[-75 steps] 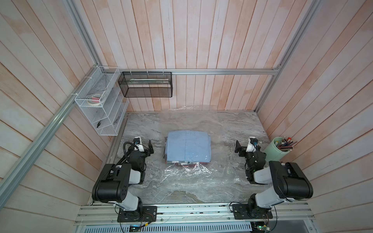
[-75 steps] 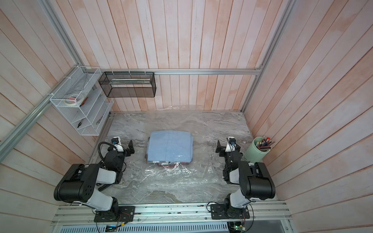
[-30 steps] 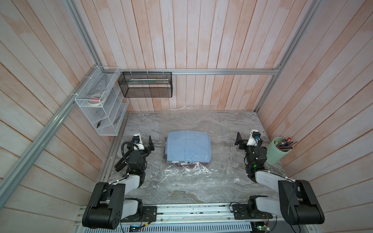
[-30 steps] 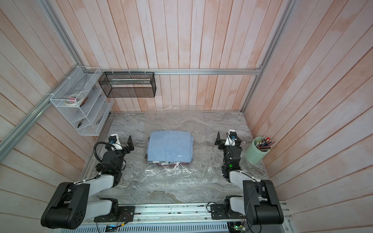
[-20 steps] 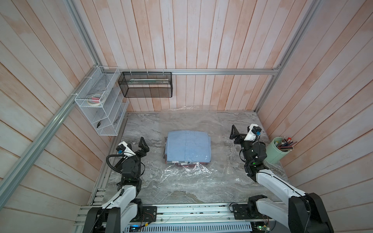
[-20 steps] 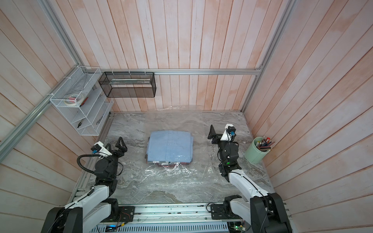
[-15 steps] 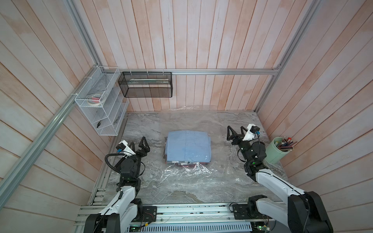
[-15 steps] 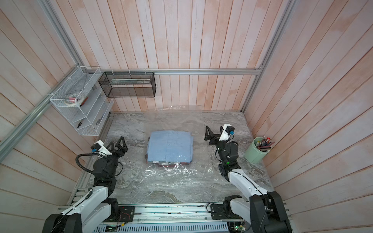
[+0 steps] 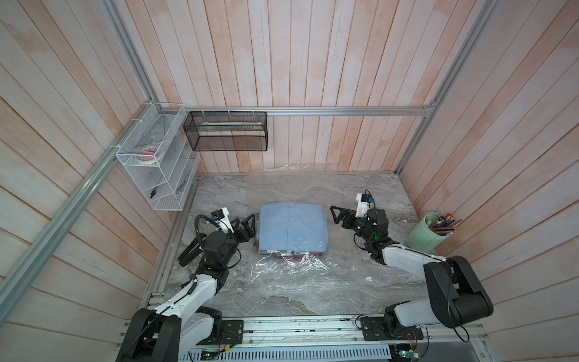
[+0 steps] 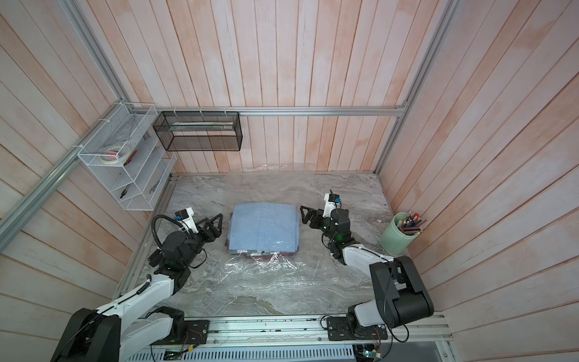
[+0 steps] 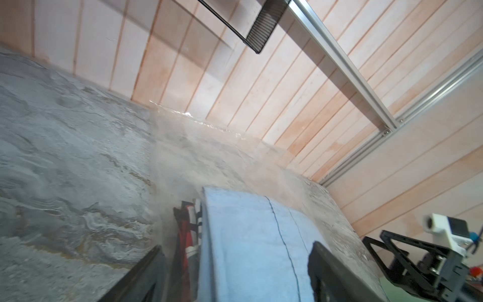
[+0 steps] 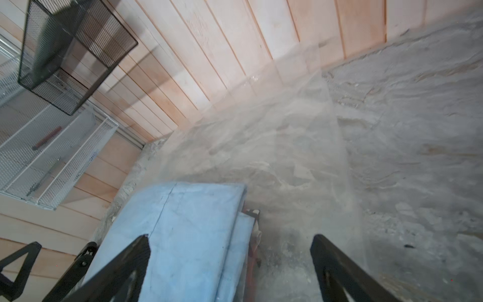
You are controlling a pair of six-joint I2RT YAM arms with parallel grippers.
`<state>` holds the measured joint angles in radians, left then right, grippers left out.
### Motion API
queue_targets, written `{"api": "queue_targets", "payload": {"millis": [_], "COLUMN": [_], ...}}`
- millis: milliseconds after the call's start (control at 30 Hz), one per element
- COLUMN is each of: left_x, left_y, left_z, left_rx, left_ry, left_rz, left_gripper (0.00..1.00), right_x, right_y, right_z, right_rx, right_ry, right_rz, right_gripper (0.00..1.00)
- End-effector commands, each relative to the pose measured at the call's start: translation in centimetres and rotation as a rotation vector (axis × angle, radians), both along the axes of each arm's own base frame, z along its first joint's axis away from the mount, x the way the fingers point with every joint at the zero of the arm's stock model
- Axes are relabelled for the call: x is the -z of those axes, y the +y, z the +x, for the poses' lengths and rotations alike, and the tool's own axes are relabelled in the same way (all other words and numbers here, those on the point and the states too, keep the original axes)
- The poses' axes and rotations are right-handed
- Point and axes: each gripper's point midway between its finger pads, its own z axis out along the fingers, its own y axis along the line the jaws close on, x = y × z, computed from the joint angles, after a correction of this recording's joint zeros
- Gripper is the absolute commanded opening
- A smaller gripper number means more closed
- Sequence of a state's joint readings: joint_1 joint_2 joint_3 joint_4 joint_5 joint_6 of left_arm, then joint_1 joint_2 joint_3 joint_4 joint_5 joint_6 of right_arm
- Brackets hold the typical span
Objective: Take the shirt out of the vacuum bag
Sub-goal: Adjust the vacuum bag at the center of the board.
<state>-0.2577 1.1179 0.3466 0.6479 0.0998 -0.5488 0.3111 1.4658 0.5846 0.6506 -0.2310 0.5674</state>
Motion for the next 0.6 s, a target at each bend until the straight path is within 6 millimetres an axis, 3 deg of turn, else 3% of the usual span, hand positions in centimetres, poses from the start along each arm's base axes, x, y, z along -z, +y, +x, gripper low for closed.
{"api": "queue_targets", "payload": {"millis": [0, 167, 233, 367, 500, 567], "left_x": [1.7, 4.6, 5.5, 7.7, 9.5, 10.5], "left_y": [-1.8, -3.9, -4.1, -5.8, -7.4, -8.2], "left_z": [1.0, 2.4, 2.8, 3.3, 3.0, 2.7], "left_rx": [0.048, 0.088, 0.087, 0.133, 0.159, 0.175], "left_ry": [0.067, 0.169, 0.191, 0.260, 0.293, 0.315], "left_rz": [0.078, 0.165, 0.183, 0.221, 0.249, 0.263], "left_gripper": [0.79, 0.69, 0.68, 0.54, 0.50, 0.43], "right_x": [3.3, 7.0, 7.4, 8.2, 9.0, 9.5], "right_y": [0.9, 1.5, 2.1, 3.4, 5.1, 6.0], "right_z": [-0.3, -0.3, -0.2, 0.4, 1.3, 1.9], "right_rx": [-0.005, -0.005, -0.027, -0.057, -0.095, -0.116], "right_ry": [0.120, 0.246, 0.259, 0.285, 0.310, 0.328], "right_rz": [-0.036, -0.013, -0.001, 0.011, 0.022, 0.025], "right_gripper": [0.98, 0.98, 0.98, 0.98, 0.98, 0.98]}}
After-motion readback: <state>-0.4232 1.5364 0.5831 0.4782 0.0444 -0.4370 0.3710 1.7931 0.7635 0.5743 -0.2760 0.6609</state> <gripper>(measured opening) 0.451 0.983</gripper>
